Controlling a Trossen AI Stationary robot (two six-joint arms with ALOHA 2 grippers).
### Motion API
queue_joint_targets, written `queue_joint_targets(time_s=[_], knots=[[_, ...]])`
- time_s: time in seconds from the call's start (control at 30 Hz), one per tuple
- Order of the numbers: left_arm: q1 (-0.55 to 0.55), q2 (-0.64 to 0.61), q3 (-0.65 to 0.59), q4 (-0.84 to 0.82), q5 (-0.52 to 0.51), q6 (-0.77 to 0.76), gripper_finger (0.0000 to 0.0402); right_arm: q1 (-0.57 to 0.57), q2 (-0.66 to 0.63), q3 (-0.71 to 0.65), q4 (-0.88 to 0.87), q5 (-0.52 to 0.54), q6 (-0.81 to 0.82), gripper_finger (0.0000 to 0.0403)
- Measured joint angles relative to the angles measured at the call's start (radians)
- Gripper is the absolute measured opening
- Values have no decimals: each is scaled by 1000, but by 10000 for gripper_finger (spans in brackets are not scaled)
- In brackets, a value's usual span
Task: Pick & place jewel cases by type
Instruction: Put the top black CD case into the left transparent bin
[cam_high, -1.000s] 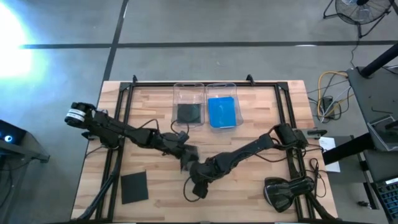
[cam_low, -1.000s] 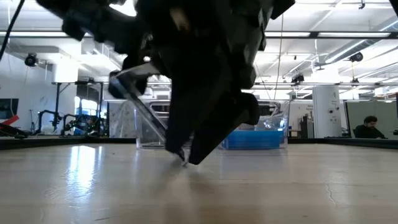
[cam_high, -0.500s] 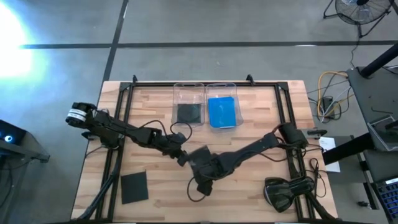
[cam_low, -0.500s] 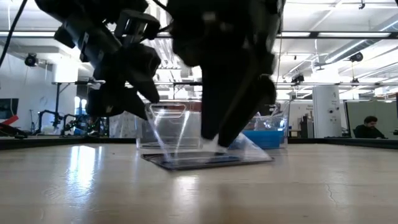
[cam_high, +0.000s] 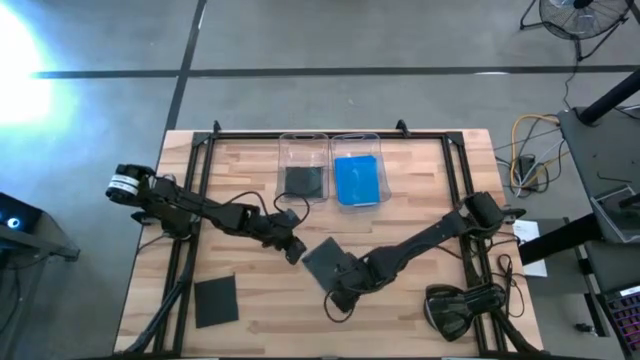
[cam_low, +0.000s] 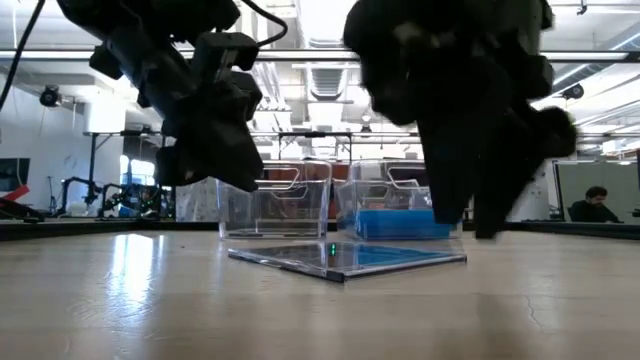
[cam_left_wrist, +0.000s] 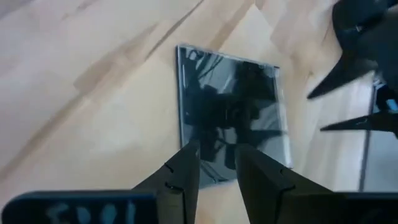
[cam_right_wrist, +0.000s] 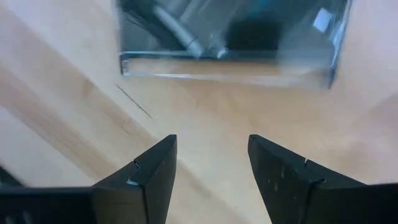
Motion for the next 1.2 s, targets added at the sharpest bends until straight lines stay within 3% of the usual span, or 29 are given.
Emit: queue_joint_targets(time_s=[0.1,0.2,0.47,0.63,0.77,1.0,1.2], knots=[[13,15,0,6,-1,65,83,14,-2,-95,247,-30,237,194],[21,47,-1,9,-2,117,83,20,9,-154,444,12,431,194],[12,139,7,25,-2,321,83,19,0,-148,306,200,685,194],[12,222,34,77,9,366,83,1,6,-150,278,223,709,194],[2,286,75,95,73,357,83,-28,5,-151,225,283,732,193],[-30,283,82,17,86,336,83,-63,-9,-158,267,294,612,190],[-50,228,55,-138,139,355,83,-74,-67,-165,240,506,554,192]])
